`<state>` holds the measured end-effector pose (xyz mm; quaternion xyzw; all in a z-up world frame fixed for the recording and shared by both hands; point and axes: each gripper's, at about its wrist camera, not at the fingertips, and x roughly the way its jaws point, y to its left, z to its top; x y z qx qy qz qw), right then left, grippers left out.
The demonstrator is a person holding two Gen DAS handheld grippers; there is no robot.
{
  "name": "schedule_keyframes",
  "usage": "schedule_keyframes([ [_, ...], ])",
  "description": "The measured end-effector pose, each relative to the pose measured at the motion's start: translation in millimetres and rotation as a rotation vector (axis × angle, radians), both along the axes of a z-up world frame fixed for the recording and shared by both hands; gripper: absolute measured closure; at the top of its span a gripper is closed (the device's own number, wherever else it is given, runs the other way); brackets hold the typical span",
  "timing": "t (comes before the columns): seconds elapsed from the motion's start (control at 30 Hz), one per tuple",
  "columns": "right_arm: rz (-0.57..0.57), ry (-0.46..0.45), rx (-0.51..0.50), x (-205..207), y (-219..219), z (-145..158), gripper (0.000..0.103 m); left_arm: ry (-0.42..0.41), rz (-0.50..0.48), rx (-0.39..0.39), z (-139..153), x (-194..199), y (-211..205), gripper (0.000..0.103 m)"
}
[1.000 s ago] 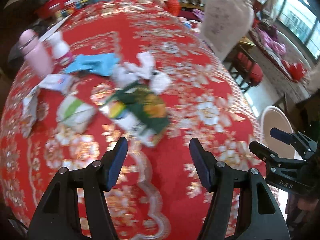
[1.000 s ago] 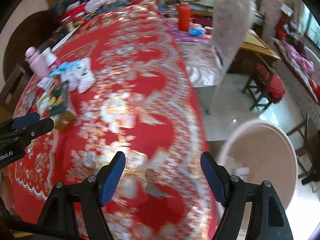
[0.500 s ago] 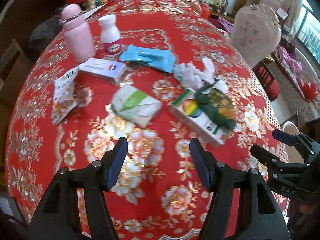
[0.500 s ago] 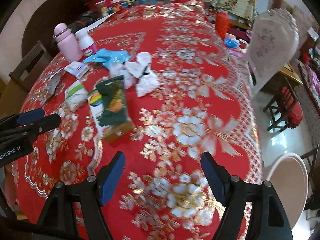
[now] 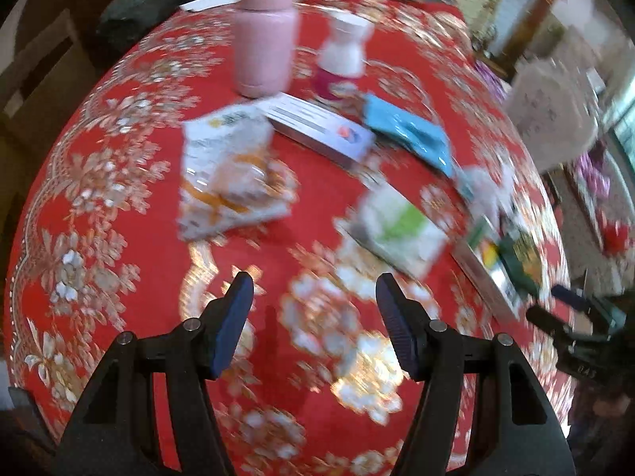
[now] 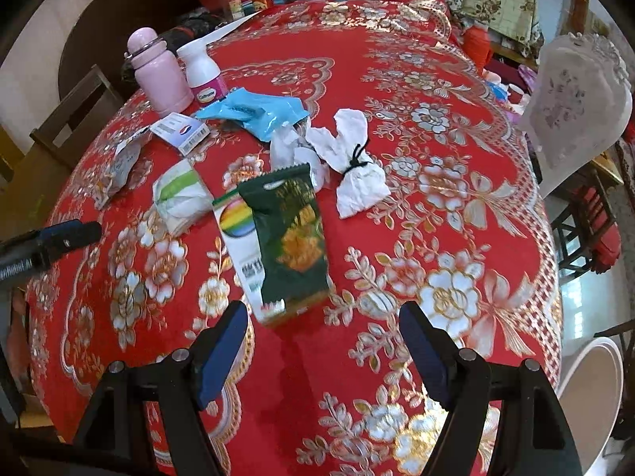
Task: Collect trash
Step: 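Grasp the white snack bag with the left tool while the right tool grasps the green chip bag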
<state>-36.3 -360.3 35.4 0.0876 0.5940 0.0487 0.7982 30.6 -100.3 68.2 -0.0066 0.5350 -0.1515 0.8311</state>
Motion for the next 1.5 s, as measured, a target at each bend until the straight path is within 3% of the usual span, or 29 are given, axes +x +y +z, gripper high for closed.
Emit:
schedule_keyframes([
  [0.33,-0.008,0.012,0.025,35,-6,-7,0.025,0.039,0.124,-0.082,0,72,38,0.040],
  [0.6,0.018,0.027,0.029,51,3,-18,0.025,0.076,0.108,-0.028,-26,106,29,0.040],
  [0.8,0.033,0.031,0.045,53,7,-24,0.025,0.043,0.081,0.094,-36,106,24,0.040],
  [0.87,0.042,0.028,0.049,54,10,-25,0.025,0.047,0.091,0.066,-38,105,29,0.040],
  [0.93,0.043,0.015,0.054,53,12,-23,0.031,0.049,0.099,0.035,-40,104,35,0.040],
  [1.0,0.029,-0.002,0.091,52,10,-20,0.062,0.049,0.085,0.025,-39,100,36,0.046],
  [1.07,0.021,-0.001,0.093,52,9,-18,0.068,0.047,0.046,-0.016,-34,94,34,0.079],
  [1.13,0.034,-0.003,0.106,50,8,-17,0.073,0.030,0.023,0.027,-27,88,28,0.092],
  [1.5,-0.023,-0.098,0.148,6,-12,23,0.077,-0.008,-0.100,-0.081,17,10,-18,0.095],
])
